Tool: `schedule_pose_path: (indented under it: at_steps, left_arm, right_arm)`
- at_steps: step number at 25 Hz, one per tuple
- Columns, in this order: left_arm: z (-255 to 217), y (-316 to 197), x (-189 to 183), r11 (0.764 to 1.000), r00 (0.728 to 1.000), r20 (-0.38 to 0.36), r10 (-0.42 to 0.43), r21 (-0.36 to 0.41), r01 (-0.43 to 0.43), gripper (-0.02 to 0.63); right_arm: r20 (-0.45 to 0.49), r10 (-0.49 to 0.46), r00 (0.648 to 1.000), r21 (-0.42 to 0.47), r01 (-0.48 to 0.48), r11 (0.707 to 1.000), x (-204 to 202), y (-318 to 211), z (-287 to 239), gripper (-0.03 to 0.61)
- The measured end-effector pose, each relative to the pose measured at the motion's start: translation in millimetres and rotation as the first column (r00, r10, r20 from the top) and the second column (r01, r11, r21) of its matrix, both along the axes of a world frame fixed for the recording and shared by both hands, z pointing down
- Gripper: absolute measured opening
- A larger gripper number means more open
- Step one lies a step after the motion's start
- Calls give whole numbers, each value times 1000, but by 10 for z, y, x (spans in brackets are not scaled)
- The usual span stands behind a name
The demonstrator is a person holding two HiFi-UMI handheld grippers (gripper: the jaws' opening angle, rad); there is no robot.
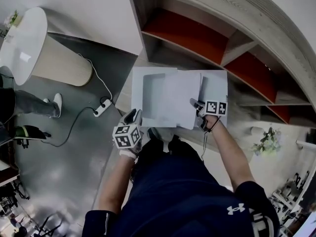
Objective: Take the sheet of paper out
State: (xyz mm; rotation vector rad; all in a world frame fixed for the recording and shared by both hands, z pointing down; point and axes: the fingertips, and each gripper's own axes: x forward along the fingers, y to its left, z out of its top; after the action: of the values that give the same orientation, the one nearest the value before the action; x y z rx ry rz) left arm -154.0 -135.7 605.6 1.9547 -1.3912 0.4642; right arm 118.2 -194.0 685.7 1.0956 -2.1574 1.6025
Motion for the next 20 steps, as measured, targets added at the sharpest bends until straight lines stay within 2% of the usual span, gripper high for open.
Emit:
schedule_pose_path:
  at_steps: [4,10,20]
  left_arm:
    - [-129,-31,-52,999,1000,7,-1,33,1,101]
    - [-437,-124,-87,993,1000,21,18,115,-20,94]
    - [-778,-190,150,978,997,-13,72,195,-68,91]
  right_arm:
    - [-21,33,999,38,-32,999,135,40,-142,18]
    - [-48,136,989,105,-131,986,406,104,-431,18]
    - [-29,242,970,179,-233,956,646,326,-856,18]
